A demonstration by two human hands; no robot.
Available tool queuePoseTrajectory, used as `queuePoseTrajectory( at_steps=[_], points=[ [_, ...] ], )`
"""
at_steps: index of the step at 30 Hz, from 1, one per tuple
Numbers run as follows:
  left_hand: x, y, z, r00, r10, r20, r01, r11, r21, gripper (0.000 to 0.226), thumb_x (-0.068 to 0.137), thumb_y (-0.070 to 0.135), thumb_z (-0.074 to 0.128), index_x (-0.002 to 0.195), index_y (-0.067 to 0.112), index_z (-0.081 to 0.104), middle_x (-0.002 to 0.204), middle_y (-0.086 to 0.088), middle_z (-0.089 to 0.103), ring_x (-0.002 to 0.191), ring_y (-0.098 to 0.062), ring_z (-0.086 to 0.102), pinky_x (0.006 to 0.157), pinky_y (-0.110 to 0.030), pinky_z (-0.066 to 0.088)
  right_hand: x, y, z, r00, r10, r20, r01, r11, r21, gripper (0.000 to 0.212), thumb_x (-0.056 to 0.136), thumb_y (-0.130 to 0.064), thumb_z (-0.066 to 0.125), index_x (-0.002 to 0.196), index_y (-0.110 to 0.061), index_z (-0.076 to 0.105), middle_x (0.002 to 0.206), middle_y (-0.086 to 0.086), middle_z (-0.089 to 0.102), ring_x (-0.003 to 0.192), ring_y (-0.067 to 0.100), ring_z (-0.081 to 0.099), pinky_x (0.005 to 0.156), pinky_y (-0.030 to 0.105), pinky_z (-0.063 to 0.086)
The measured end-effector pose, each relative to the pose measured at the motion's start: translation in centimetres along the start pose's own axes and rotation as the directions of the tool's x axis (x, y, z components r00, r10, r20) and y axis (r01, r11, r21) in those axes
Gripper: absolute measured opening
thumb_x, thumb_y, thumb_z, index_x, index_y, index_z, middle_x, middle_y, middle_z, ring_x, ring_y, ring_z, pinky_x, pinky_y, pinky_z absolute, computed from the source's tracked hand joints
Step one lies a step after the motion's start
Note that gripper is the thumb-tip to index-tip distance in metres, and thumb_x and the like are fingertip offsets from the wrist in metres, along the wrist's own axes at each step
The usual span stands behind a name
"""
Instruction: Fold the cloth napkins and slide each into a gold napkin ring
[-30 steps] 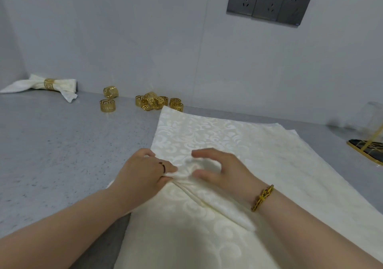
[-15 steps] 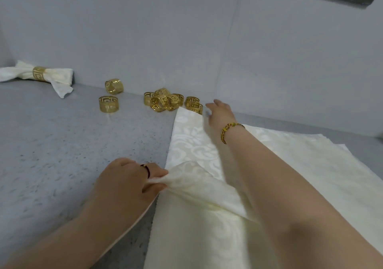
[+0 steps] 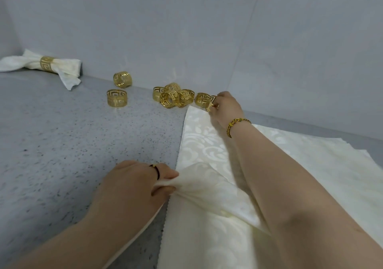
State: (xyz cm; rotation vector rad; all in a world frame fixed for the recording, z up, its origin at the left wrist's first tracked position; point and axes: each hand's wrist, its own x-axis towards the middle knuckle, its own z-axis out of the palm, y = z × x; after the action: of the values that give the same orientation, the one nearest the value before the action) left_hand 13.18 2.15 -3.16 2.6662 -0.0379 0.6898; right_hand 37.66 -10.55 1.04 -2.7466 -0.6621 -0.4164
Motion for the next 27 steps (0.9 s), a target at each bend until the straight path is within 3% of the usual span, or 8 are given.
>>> queuePoseTrajectory(
  at_steps=[2,3,5,8,11,14,20,27],
  points=[
    [-0.1,-0.6,0.7,1.0,-0.02,-0.005,0.02,0.997,-0.073,0.018,0.081,0.045,0.056,0.091,0.04,0.07,0.071,0.01,0.068,0.066,-0.01,0.052,0.057,-0.013,0.032,-1.5,0.2,-1.7,0.999,0.025,-0.023,-0.023,0.995,0.101,0.022,0.09,-0.011,0.05,0.102,0.003,0.063,0.131,0.011,0.043,0.113,0.028,0.049,0.084,0.022,0.034],
    [-0.2,-0.6,0.8,0.999,-0.011,0.031,0.014,0.994,-0.109,0.025,0.079,0.046,0.051,0.085,0.034,0.072,0.063,0.008,0.064,0.058,-0.01,0.05,0.056,-0.019,0.036,-2.8,0.4,-2.7,0.998,0.051,-0.04,-0.044,0.986,0.16,0.017,0.089,-0.01,0.052,0.091,0.003,0.064,0.124,0.011,0.048,0.108,0.027,0.051,0.076,0.018,0.033],
    [0.0,-0.9,1.1,0.999,0.036,-0.032,-0.04,0.991,-0.131,0.017,0.074,0.036,0.052,0.071,0.032,0.069,0.046,0.018,0.041,0.043,-0.001,0.034,0.048,-0.025,0.034,-5.6,1.0,-4.5,0.993,0.107,-0.053,-0.089,0.958,0.272,0.022,0.085,-0.009,0.056,0.064,-0.008,0.055,0.088,0.005,0.055,0.086,0.022,0.051,0.057,0.012,0.031],
    [0.4,-0.4,1.2,0.998,-0.031,0.056,0.033,0.999,-0.035,0.012,0.087,0.03,0.053,0.089,0.034,0.064,0.06,0.019,0.038,0.059,-0.008,0.042,0.064,-0.027,0.038,-11.4,1.7,-7.2,0.98,0.199,0.012,-0.183,0.871,0.456,0.032,0.082,-0.008,0.061,0.054,-0.016,0.048,0.062,-0.002,0.048,0.059,0.009,0.045,0.054,0.017,0.032],
    [0.3,0.3,0.2,0.985,-0.089,0.15,0.083,0.995,0.05,0.015,0.087,0.038,0.044,0.089,0.031,0.058,0.068,0.01,0.051,0.066,-0.012,0.049,0.061,-0.023,0.036,-17.6,2.2,-9.4,0.938,0.339,0.071,-0.299,0.689,0.66,0.026,0.08,-0.007,0.066,0.06,-0.017,0.052,0.068,0.0,0.054,0.048,0.002,0.048,0.052,0.013,0.036],
    [-0.7,1.5,-0.3,1.0,0.011,-0.015,-0.011,0.999,-0.031,0.04,0.081,0.044,0.036,0.084,0.017,0.066,0.069,-0.005,0.066,0.067,-0.028,0.062,0.053,-0.025,0.035,-23.0,2.7,-10.7,0.883,0.44,0.162,-0.376,0.458,0.806,0.019,0.08,-0.002,0.065,0.073,-0.014,0.052,0.081,0.002,0.057,0.064,0.015,0.054,0.066,0.024,0.046],
    [-1.3,3.5,-1.4,0.988,-0.156,-0.01,0.156,0.987,0.026,0.021,0.092,0.023,0.047,0.1,0.016,0.065,0.095,-0.007,0.069,0.089,-0.026,0.06,0.069,-0.027,0.038,-28.4,3.3,-10.7,0.83,0.484,0.275,-0.348,0.066,0.935,0.027,0.081,0.01,0.057,0.089,-0.015,0.049,0.085,0.004,0.058,0.074,0.018,0.059,0.061,0.016,0.053],
    [-1.8,3.6,-2.1,0.965,-0.261,-0.03,0.257,0.961,-0.106,0.012,0.089,0.023,0.054,0.093,0.026,0.064,0.092,-0.002,0.065,0.079,-0.016,0.047,0.067,-0.024,0.03,-27.9,2.7,-9.9,0.875,0.424,0.232,-0.361,0.254,0.897,0.041,0.081,0.004,0.062,0.112,-0.016,0.044,0.091,-0.003,0.053,0.08,0.015,0.056,0.078,0.025,0.047]
  ],
)
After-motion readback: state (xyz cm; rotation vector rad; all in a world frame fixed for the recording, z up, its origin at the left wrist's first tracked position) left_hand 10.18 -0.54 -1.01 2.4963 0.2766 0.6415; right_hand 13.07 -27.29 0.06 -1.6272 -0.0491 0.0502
